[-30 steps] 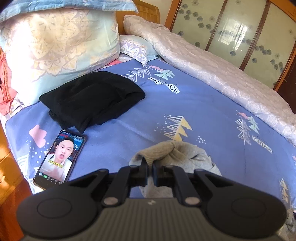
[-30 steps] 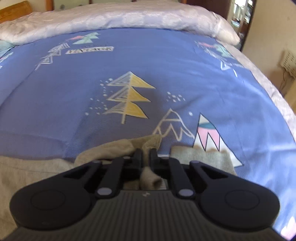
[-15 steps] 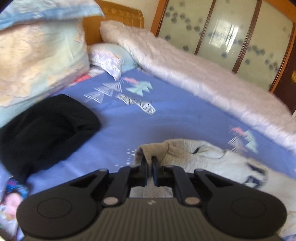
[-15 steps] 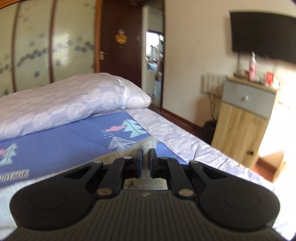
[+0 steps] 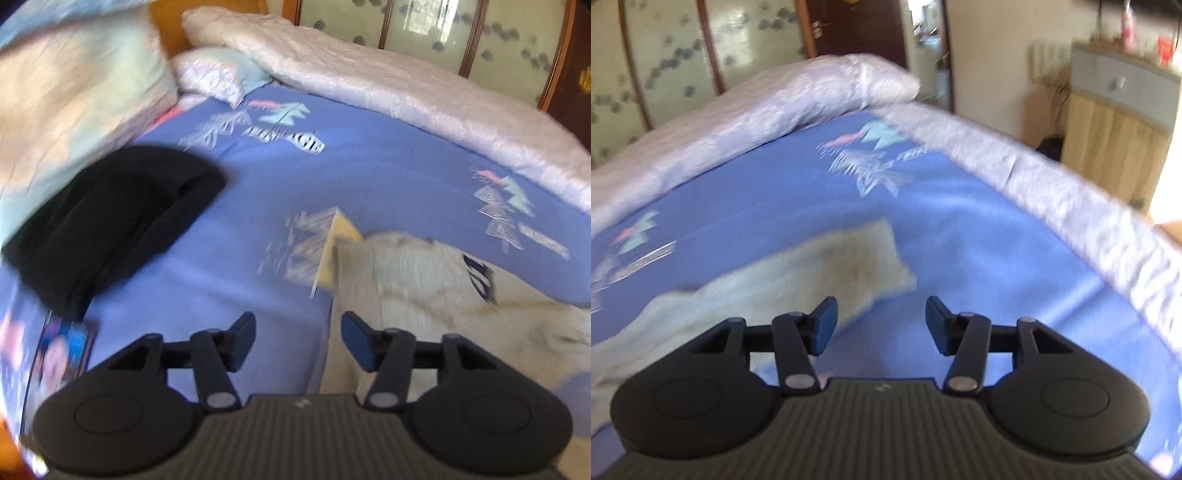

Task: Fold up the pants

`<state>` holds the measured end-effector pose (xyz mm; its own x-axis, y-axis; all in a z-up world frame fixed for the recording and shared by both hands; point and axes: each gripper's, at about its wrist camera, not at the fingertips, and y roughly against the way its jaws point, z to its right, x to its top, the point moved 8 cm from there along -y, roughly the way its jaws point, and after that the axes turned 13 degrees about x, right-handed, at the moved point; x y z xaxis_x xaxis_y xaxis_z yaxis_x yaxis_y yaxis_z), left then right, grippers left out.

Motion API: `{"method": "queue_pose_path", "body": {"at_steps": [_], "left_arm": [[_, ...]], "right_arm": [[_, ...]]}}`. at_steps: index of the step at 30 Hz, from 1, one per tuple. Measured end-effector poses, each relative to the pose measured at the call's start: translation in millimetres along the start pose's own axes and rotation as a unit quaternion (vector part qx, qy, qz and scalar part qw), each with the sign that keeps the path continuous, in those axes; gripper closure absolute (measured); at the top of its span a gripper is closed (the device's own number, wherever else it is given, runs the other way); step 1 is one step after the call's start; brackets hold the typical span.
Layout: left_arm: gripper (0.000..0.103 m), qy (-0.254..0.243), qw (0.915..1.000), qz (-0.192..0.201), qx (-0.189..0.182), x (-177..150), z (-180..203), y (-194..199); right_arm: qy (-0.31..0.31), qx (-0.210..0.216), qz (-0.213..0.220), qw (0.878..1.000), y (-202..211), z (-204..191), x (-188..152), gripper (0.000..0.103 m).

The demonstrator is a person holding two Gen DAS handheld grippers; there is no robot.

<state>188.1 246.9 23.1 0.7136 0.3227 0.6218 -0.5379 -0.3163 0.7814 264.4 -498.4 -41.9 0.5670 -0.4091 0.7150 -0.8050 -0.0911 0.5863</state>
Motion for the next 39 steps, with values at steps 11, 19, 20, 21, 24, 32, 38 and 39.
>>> {"method": "queue_pose_path", "body": {"at_steps": [11, 19, 20, 21, 24, 32, 38, 39], "left_arm": [[0.036, 0.057, 0.9839, -0.13, -0.109, -130, -6, 30], [0.098, 0.069, 0.9807, -0.13, -0.129, -137, 3, 44], [0.098, 0.076, 0.9807, -0.124, -0.13, -134, -3, 48], [0.098, 0.081, 0.9817, -0.118, -0.126, -132, -10, 53], [0.097, 0.093, 0.9813, -0.118, -0.12, -134, -31, 56], [0.02, 0.115, 0.9773, -0.134, -0.117, -154, -43, 62], [0.043, 0.042, 0.9786, -0.145, -0.14, -161, 17, 51], [0.067, 0.034, 0.9779, -0.157, -0.133, -164, 24, 44]], "right_arm": [[0.032, -0.001, -0.078, 0.996, -7, -20, -66, 0.084], [-0.086, -0.052, 0.202, 0.974, 147, 27, -8, 0.099], [-0.103, -0.08, 0.226, 0.965, 168, 43, -13, 0.101], [-0.112, -0.117, 0.248, 0.955, 189, 60, -20, 0.101], [-0.149, -0.196, 0.242, 0.938, 219, 110, -54, 0.101], [-0.202, -0.094, 0.144, 0.964, 188, 95, -127, 0.063], [-0.186, -0.039, 0.099, 0.977, 155, 49, -151, 0.045], [-0.176, -0.044, 0.1, 0.978, 150, 45, -148, 0.044]]}}
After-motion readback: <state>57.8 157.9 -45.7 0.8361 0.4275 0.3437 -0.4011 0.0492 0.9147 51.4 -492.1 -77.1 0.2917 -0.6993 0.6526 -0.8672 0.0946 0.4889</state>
